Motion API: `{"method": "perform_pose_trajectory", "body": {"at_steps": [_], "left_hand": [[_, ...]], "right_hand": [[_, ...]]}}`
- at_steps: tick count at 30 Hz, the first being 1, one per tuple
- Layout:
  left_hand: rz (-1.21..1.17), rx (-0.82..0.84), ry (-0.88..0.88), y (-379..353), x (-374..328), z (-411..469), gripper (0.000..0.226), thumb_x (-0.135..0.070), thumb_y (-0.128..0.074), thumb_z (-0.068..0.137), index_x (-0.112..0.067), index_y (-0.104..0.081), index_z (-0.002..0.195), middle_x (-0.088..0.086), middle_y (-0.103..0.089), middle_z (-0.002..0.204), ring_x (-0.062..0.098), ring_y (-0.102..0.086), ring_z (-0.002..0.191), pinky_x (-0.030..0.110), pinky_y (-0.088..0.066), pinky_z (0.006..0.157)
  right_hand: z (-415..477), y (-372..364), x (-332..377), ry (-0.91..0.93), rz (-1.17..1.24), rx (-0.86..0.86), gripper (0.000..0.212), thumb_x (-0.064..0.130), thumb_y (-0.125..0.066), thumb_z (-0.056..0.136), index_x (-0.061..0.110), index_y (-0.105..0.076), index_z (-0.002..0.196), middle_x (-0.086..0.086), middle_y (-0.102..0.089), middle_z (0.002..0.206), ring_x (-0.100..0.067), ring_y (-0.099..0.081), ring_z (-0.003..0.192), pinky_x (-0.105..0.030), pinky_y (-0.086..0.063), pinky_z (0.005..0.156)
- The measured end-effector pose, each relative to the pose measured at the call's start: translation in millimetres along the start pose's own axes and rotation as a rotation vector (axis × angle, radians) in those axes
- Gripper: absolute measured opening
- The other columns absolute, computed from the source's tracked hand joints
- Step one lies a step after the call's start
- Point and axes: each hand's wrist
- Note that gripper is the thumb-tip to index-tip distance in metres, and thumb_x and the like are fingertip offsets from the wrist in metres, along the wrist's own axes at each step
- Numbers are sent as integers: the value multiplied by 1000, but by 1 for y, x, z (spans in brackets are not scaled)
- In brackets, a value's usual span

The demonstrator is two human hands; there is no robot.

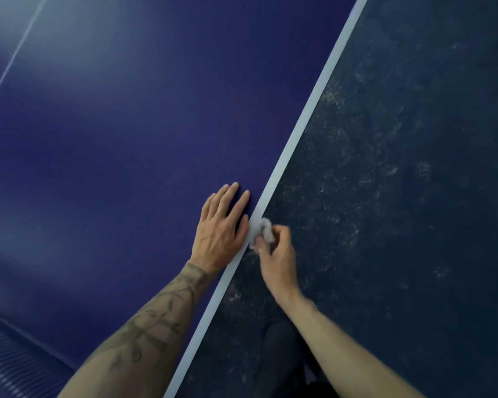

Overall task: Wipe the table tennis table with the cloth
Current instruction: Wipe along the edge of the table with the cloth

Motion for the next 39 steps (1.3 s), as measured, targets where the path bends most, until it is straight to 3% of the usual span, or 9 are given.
{"method": "perform_pose_trajectory", "body": {"at_steps": [2,7,13,17,19,22,26,32,39], "left_hand": [[-6,-13,-30,-4,-6,31,49,-23,-50,108,-10,-49,155,15,-41,164,34,-35,154,54,-31,123],[-28,-19,-31,-9,-22,101,49,-19,-52,107,-9,-49,155,16,-40,164,34,-34,154,54,-29,124],[5,-4,-84,-13,-29,177,48,-22,-50,110,-14,-48,157,14,-38,165,34,-32,155,52,-25,126],[9,-13,-93,-17,-43,229,47,-25,-47,110,-16,-48,157,14,-38,165,34,-32,155,50,-22,127],[19,-24,-98,-21,-52,253,47,-27,-46,111,-17,-49,157,14,-38,165,33,-32,155,50,-21,128],[56,-40,-86,-31,-58,276,48,-30,-45,111,-21,-45,159,10,-35,168,30,-29,157,50,-18,129],[83,-49,-87,-36,-54,283,51,-29,-45,110,-23,-42,161,8,-32,169,27,-25,158,50,-16,130],[80,-32,-83,-34,-55,287,51,-25,-48,109,-21,-43,160,10,-32,169,29,-26,158,53,-19,129],[67,-38,-91,-38,-50,285,53,-24,-50,107,-21,-44,159,10,-33,169,28,-26,159,55,-21,127]], "right_hand": [[9,4,4,5,3,-3,16,15,-68,103,23,-57,110,-5,-71,107,-19,-71,94,-32,-59,78],[88,29,56,88,-13,-133,18,16,-68,104,10,-58,118,-8,-69,112,-21,-68,98,-24,-55,78],[102,32,65,75,62,-120,15,13,-65,104,10,-57,117,-9,-67,110,-24,-66,96,-31,-56,79],[84,38,54,51,-21,-24,14,14,-65,103,22,-56,111,-3,-68,104,-9,-65,87,-9,-45,68],[105,46,64,53,-15,-4,14,13,-64,104,21,-56,111,-5,-67,106,-18,-66,91,-17,-51,73],[166,60,94,114,71,-94,13,11,-63,105,8,-56,116,-14,-65,109,-34,-64,97,-51,-55,83],[219,74,118,123,108,-176,13,15,-63,106,12,-55,117,-12,-65,111,-31,-64,96,-44,-55,80],[179,78,105,22,80,28,13,10,-63,105,11,-55,116,-12,-64,110,-31,-65,98,-55,-55,84],[278,100,158,111,62,-175,19,14,-62,106,7,-56,123,-11,-65,116,-27,-64,102,-40,-55,85]]}}
Point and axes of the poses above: each hand's wrist, its own z-axis towards the middle knuckle, its own y-axis out of the back of the hand, x = y × z
